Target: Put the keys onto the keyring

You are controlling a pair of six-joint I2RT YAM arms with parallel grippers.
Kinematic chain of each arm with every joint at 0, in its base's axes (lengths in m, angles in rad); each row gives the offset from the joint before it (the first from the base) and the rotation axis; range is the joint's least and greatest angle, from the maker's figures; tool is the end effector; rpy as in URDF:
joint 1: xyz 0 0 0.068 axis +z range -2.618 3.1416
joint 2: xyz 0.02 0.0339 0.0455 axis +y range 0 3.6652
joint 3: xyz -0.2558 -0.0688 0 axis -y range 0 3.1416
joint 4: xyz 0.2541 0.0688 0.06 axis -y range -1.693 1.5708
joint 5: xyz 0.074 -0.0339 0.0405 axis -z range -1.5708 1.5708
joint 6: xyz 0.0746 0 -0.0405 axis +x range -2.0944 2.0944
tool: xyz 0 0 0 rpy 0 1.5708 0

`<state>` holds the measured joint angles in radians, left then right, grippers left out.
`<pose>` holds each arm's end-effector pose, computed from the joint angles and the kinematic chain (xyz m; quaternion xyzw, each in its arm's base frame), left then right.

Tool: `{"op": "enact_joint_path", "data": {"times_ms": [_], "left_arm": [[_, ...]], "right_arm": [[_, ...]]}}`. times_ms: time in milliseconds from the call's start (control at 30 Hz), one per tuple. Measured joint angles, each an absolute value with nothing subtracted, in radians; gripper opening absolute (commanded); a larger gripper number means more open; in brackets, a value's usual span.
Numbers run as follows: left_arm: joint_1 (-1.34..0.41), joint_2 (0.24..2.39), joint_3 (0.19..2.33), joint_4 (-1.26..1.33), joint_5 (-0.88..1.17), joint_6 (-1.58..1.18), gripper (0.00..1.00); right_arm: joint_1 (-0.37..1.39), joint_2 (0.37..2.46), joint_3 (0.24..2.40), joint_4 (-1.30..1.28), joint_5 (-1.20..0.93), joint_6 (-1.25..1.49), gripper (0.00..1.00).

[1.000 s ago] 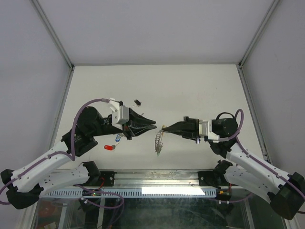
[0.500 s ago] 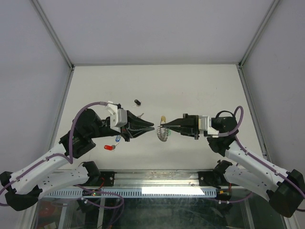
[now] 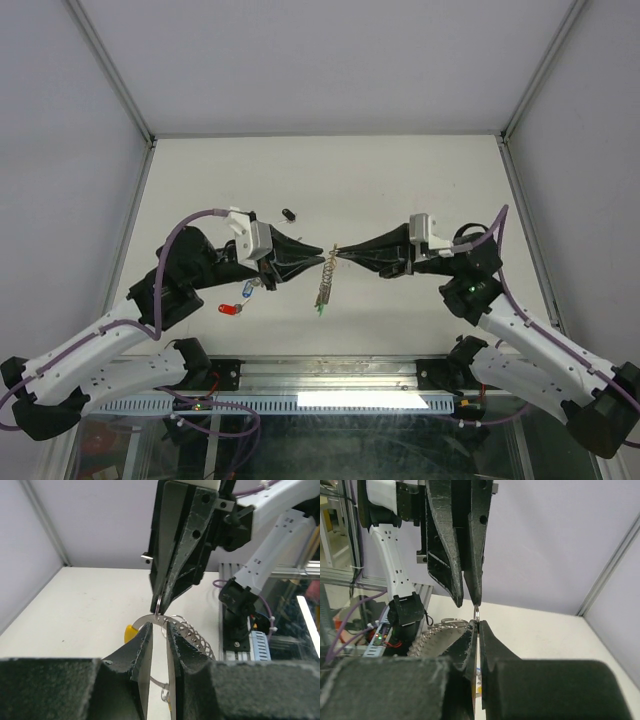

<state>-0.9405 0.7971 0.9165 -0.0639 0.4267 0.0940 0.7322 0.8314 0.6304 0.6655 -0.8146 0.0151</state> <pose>0.1095 -0.2025 0.3942 0.4658 0.5077 -0.4243 0.5876 0.1277 0.1878 0.3666 -0.4849 0.3334 0.4789 0.6514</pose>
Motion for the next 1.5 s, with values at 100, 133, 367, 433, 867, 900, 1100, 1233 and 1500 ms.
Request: {"op": "enact_joint_path", "data": {"times_ms": [100,133,367,433,867,900,1100,1233,1500], "left_arm": [[-0.941,0.781,0.916,-0.07,0.365,0.094,0.16],[-0.941,0.774,0.916,-0.073,0.339,0.094,0.16],[-0.941,0.781,0.916,-0.104,0.18,0.093,0.15],[-0.941,0.799,0.916,-0.112,0.155,0.093,0.15],[-0.941,0.839,0.916,-0.141,0.127,0.093,0.14],[-0.941,0.841,0.916,-0.141,0.127,0.093,0.14],[-0.941,0.85,0.916,-0.142,0.128,0.092,0.14],[-0.941,0.863,0.916,-0.143,0.13,0.092,0.14],[-0.941,0.917,0.909,-0.132,0.19,0.094,0.19]], "right_arm": [[0.732,0.82,0.719,0.464,-0.779,0.017,0.0],[0.733,0.817,0.754,0.381,-0.742,0.011,0.0],[0.735,0.895,1.009,-0.149,-0.496,0.004,0.0],[0.735,0.949,1.071,-0.287,-0.432,0.011,0.0],[0.735,1.314,1.472,-0.979,-0.106,0.044,0.0],[0.735,1.329,1.491,-1.011,-0.094,0.048,0.0],[0.735,1.452,1.542,-1.178,-0.06,0.072,0.0],[0.735,1.536,1.573,-1.275,-0.012,0.078,0.0],[0.735,1.567,1.693,-1.386,0.012,0.069,0.0]]}}
